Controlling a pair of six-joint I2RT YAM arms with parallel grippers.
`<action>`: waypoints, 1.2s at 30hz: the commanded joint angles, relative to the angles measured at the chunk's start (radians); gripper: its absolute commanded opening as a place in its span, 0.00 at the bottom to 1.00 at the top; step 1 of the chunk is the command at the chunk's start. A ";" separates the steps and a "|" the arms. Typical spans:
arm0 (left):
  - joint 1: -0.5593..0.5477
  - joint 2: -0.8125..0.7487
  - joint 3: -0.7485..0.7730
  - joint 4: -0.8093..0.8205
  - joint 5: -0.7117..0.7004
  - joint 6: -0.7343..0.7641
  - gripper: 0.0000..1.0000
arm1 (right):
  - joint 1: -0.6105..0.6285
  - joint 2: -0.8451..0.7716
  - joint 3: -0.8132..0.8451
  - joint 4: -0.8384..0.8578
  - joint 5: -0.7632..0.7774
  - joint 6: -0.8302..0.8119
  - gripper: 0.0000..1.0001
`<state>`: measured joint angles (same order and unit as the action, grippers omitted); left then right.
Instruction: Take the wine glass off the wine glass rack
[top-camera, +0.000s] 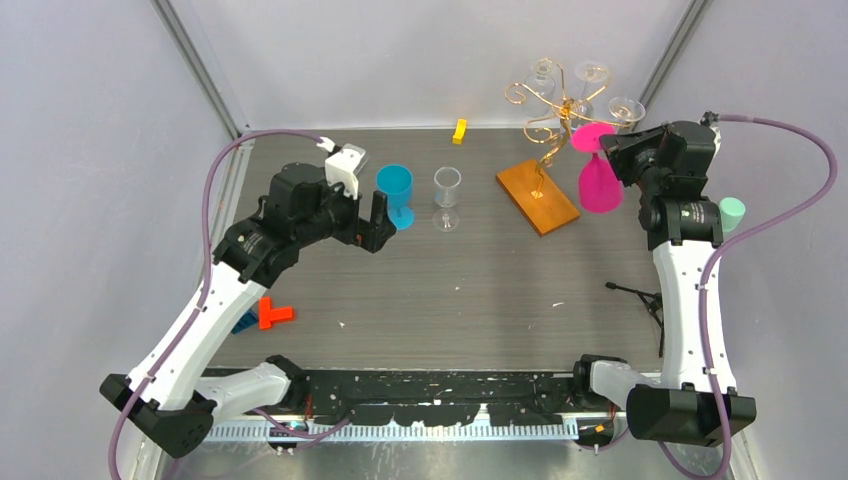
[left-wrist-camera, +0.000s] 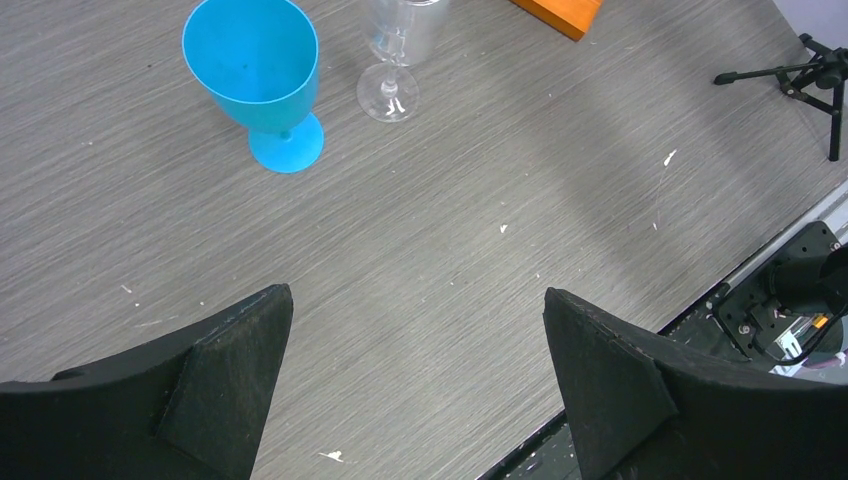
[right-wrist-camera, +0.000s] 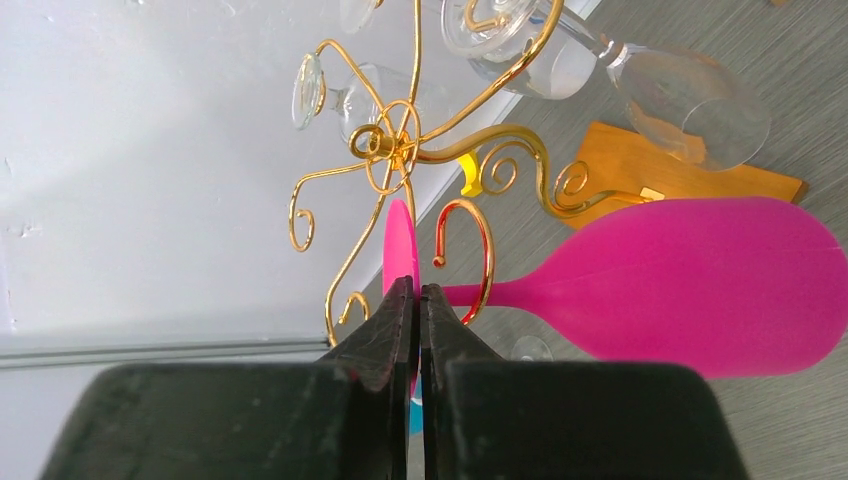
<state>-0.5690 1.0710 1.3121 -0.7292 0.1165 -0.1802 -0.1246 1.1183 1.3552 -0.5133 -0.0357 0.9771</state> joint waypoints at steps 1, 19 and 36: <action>0.003 -0.028 -0.004 0.041 -0.002 0.004 1.00 | -0.007 -0.042 0.000 0.066 -0.008 0.028 0.00; 0.004 -0.037 -0.008 0.038 -0.017 0.013 1.00 | -0.007 0.051 -0.014 0.231 -0.136 0.088 0.00; 0.003 -0.055 -0.001 0.033 -0.028 0.018 1.00 | -0.007 0.083 0.049 0.265 0.062 0.001 0.00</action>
<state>-0.5690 1.0409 1.3029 -0.7296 0.0978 -0.1757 -0.1265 1.2369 1.3472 -0.3050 -0.0772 1.0225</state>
